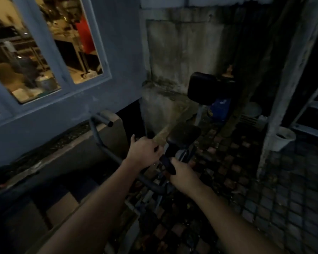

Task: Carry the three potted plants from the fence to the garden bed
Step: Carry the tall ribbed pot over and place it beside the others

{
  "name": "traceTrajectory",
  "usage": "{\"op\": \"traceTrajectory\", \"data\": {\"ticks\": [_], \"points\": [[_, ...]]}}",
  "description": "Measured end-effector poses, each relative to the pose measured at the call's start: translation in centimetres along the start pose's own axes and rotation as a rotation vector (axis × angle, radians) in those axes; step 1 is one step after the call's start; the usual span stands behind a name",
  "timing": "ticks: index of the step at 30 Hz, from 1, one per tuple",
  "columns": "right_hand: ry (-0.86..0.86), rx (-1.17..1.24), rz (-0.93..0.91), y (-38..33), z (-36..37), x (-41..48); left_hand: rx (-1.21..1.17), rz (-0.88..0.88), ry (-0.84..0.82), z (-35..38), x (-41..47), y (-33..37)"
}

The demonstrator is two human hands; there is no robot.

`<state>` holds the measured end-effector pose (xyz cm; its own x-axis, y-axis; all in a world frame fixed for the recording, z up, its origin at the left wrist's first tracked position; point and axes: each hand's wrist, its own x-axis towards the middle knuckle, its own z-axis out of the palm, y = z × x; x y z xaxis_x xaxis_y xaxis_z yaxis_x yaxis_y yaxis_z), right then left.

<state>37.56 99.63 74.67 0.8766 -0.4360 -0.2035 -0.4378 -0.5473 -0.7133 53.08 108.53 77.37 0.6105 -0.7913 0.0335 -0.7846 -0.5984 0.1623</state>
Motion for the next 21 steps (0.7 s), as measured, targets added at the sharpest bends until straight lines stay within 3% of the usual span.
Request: {"op": "traceTrajectory", "data": {"ticks": [5,7,12,14,16,19,21], "points": [[-0.082,-0.025,-0.1,1.6,-2.3,-0.5,0.182,-0.031,-0.069,-0.9,2.0,1.5],[-0.08,-0.071,-0.166,3.2,-3.9,-0.5,0.266,-0.076,-0.176,-1.4,3.0,2.1],[0.035,-0.037,-0.167,10.6,-12.9,-0.1,0.26,-0.29,-0.843,-3.0,6.3,5.6],[0.045,-0.045,-0.132,13.9,-17.2,0.1,0.129,-0.358,-0.988,-3.7,8.1,9.4],[0.065,-0.052,-0.108,16.9,-21.7,0.3,-0.062,-0.248,-0.889,-4.2,11.3,14.1],[0.129,-0.133,-0.137,21.2,-28.4,0.8,-0.24,0.033,-0.511,-4.9,16.2,21.8],[0.184,-0.25,-0.141,24.2,-32.6,1.0,-0.318,0.168,-0.443,-4.8,18.4,26.9]]}}
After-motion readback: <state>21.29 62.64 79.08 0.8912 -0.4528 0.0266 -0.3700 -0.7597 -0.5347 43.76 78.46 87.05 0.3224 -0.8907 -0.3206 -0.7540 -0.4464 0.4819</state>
